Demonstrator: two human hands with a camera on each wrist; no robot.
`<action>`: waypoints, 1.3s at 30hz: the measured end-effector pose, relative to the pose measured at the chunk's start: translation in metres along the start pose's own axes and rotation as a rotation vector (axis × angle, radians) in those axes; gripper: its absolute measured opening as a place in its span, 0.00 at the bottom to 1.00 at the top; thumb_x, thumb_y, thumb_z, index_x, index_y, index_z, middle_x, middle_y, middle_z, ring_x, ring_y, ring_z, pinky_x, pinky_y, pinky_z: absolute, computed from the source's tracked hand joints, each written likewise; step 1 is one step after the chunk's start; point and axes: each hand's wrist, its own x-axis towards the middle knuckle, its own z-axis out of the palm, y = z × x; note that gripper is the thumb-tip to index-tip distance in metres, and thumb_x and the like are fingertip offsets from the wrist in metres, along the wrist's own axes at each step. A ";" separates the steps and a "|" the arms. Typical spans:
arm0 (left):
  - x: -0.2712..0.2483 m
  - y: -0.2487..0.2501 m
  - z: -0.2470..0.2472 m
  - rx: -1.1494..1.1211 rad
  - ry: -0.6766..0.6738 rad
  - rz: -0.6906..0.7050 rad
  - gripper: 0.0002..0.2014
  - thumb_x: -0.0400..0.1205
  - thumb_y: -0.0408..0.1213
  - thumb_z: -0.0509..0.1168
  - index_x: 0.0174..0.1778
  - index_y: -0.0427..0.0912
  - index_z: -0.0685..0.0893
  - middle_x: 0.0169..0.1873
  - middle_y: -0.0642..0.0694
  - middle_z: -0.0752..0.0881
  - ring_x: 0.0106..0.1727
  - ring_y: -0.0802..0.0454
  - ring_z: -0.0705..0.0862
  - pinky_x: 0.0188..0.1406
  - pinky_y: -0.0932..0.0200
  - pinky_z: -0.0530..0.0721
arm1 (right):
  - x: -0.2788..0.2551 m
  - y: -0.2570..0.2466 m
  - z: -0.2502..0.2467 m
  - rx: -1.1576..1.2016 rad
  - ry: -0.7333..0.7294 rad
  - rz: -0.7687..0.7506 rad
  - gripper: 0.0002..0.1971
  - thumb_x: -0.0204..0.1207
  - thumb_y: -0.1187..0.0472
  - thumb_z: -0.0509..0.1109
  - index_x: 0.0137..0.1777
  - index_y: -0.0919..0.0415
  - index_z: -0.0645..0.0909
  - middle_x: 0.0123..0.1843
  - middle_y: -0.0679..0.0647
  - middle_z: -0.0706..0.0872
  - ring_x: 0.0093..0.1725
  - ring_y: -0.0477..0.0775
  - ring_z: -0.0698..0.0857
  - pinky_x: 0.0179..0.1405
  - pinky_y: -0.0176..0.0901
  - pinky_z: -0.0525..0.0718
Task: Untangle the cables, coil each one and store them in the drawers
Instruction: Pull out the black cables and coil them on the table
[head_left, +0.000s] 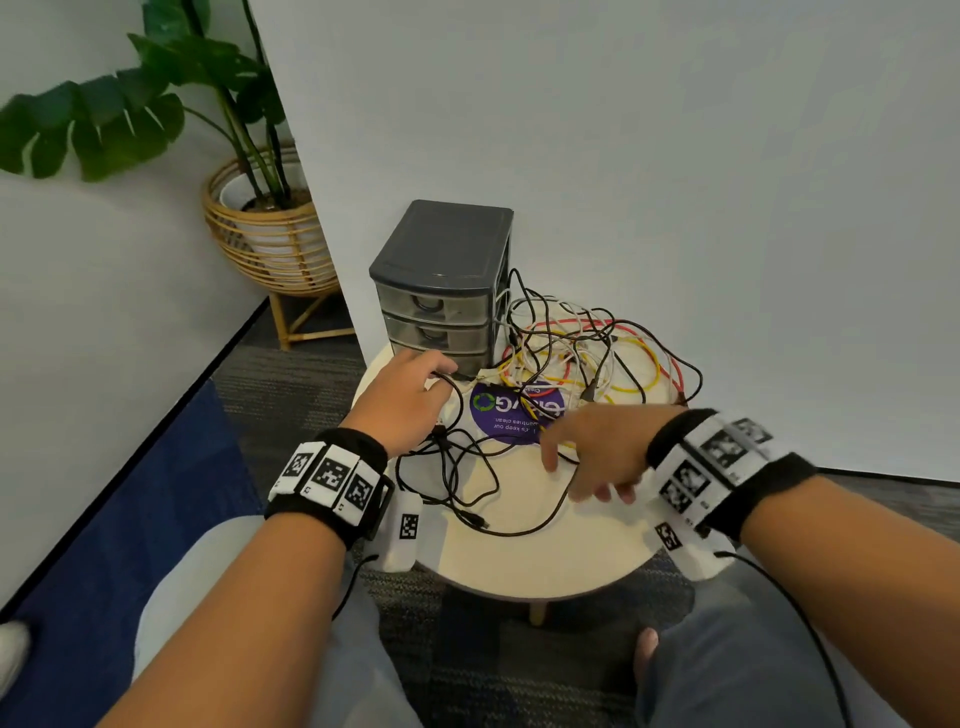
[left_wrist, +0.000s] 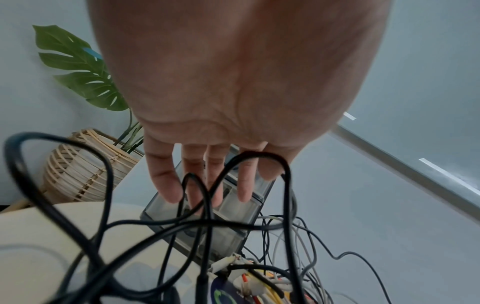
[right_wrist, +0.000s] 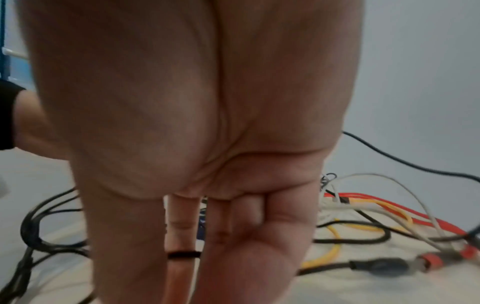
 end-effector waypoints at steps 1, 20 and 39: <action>-0.001 0.000 0.000 -0.021 0.009 0.000 0.15 0.90 0.39 0.58 0.70 0.50 0.83 0.69 0.49 0.79 0.66 0.54 0.78 0.63 0.59 0.73 | 0.004 0.000 0.009 -0.053 -0.039 0.033 0.12 0.78 0.61 0.76 0.58 0.50 0.81 0.37 0.55 0.89 0.23 0.49 0.85 0.27 0.39 0.84; -0.014 0.007 -0.002 -0.189 0.087 -0.059 0.14 0.93 0.43 0.54 0.70 0.47 0.80 0.56 0.48 0.85 0.56 0.50 0.83 0.53 0.54 0.76 | -0.040 -0.007 -0.035 1.016 0.231 -0.331 0.10 0.78 0.60 0.75 0.40 0.66 0.85 0.36 0.70 0.89 0.26 0.54 0.89 0.19 0.33 0.82; -0.019 0.010 0.013 0.125 -0.089 0.484 0.13 0.79 0.57 0.70 0.50 0.53 0.88 0.46 0.58 0.87 0.51 0.55 0.84 0.53 0.45 0.82 | -0.043 -0.026 -0.063 1.960 0.422 -0.572 0.05 0.82 0.74 0.65 0.53 0.68 0.82 0.37 0.63 0.86 0.27 0.45 0.84 0.25 0.28 0.83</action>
